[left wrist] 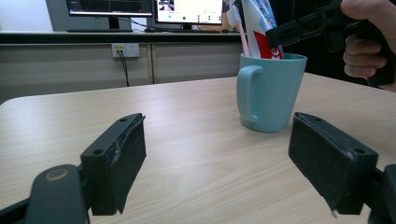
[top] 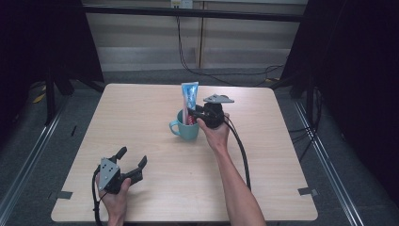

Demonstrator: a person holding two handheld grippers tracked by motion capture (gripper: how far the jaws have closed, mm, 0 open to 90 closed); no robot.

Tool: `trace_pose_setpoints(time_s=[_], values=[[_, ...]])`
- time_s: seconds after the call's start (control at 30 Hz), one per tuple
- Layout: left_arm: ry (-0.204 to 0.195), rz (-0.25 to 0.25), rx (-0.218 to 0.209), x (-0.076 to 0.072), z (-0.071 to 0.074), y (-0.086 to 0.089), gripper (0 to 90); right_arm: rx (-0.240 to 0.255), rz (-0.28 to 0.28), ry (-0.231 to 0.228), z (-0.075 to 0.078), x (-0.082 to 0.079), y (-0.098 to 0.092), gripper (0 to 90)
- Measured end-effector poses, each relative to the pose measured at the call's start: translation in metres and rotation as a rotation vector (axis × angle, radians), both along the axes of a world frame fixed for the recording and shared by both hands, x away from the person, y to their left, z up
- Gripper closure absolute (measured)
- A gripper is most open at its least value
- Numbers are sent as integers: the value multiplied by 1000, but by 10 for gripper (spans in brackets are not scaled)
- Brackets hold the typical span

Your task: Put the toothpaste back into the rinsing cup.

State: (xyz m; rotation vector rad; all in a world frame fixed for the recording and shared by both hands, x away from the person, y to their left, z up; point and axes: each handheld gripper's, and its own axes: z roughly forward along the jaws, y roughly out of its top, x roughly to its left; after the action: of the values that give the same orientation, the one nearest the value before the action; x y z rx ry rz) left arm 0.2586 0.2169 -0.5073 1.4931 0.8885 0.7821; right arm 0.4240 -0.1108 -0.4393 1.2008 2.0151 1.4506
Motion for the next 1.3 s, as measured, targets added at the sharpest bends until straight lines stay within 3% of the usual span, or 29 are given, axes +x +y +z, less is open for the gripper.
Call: trace_pose_setpoints(time_s=[0.2, 0.5, 0.87, 1.23, 1.3], values=[[1, -1, 0, 0, 0, 0, 190, -9, -1, -4, 2, 0, 2, 627], [0, 7, -16, 0, 0, 1, 190, 8, -8, 0, 5, -4, -3, 433], [-2, 5, 3, 0, 0, 0, 189, 40, -21, -1, 14, -10, -14, 222], [-6, 10, -10, -1, 0, 0, 189, 65, -38, -7, 17, -22, -31, 196], [-6, 15, -9, -1, 0, 0, 187, 74, -33, 14, 14, -24, -35, 205]])
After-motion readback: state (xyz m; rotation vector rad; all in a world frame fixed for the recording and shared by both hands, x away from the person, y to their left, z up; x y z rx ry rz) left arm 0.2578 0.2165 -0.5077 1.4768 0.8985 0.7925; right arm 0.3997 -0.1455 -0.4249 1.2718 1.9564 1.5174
